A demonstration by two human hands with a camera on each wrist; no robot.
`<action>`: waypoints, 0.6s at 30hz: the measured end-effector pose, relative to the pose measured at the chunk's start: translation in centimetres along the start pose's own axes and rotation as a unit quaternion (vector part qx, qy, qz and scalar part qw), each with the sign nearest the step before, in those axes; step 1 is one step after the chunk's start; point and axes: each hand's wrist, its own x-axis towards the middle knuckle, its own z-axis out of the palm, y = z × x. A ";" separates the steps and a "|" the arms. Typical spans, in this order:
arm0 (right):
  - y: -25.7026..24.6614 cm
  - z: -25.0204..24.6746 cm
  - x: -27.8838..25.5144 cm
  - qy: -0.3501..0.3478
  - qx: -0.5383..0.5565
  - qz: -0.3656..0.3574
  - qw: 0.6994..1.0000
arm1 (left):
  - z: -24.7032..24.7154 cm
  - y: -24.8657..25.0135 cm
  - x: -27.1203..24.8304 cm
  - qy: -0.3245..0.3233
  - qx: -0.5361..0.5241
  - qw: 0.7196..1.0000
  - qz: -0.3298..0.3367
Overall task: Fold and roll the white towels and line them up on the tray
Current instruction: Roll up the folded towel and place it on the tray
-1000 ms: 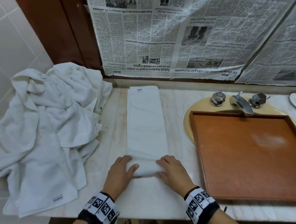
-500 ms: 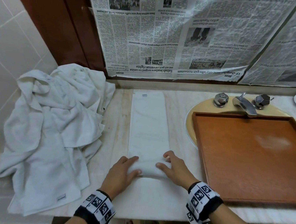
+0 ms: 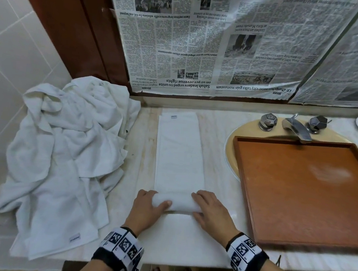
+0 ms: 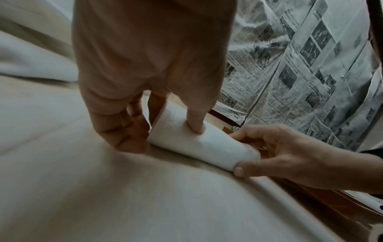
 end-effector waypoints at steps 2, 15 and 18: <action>0.1 -0.5 0.6 -0.012 0.053 0.035 0.998 | 0.1 -0.2 -0.1 0.024 -0.013 0.999 0.024; 1.3 -3.4 2.7 -0.195 0.200 0.171 0.945 | -0.2 -2.1 0.2 -0.034 0.076 0.988 0.134; 1.0 -2.8 1.7 -0.181 0.201 0.167 0.948 | -0.3 -2.2 0.1 -0.061 0.094 0.984 0.139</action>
